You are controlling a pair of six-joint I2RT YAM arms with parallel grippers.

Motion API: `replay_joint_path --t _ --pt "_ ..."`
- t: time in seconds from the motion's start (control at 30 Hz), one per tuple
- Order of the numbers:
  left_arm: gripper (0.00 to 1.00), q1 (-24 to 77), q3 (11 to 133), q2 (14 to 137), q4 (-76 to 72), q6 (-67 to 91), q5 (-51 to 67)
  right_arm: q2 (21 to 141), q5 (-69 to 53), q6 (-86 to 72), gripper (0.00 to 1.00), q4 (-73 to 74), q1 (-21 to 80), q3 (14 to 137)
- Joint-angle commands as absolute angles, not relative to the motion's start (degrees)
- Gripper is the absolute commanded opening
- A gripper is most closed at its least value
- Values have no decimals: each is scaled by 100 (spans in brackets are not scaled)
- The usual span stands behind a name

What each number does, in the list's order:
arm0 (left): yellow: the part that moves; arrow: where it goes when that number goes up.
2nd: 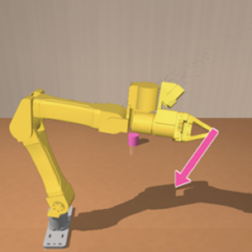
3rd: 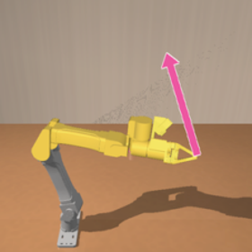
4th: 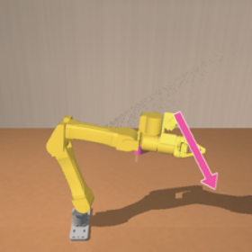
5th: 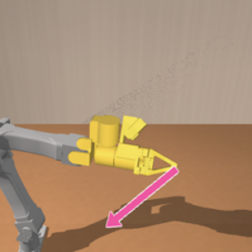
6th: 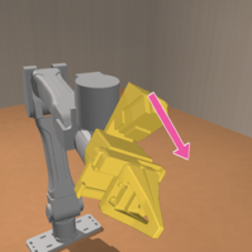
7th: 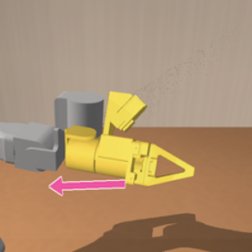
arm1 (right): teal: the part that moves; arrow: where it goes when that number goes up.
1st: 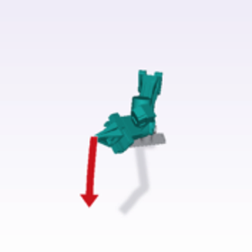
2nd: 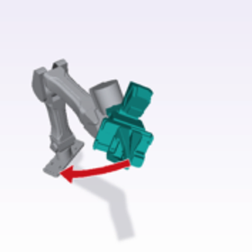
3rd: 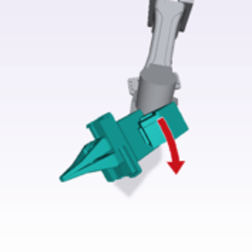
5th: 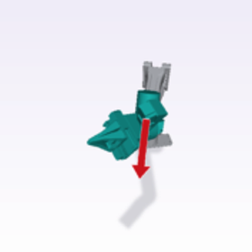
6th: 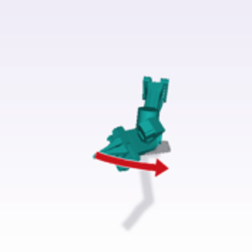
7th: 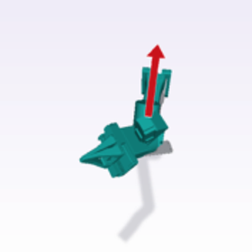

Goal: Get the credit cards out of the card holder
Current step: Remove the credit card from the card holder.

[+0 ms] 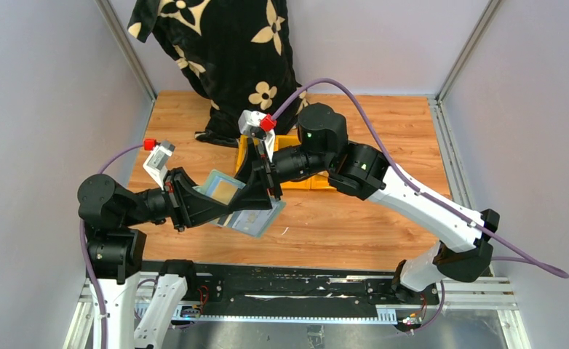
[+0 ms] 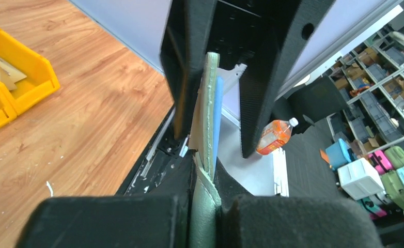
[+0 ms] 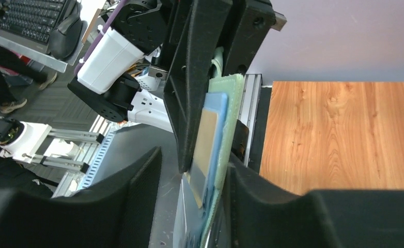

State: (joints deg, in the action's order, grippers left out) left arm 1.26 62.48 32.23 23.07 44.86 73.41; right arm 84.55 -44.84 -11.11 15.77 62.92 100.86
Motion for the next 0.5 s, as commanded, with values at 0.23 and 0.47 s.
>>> replay_joint_path --t 0.23,0.47 --pt "35 122 6230 3022 2707 3870 7630 8402 -4806 -1503 0 1353 6114 10087" --pt "68 122 6423 3067 2554 4086 7644 8186 -4879 -1571 0 1178 6082 9643"
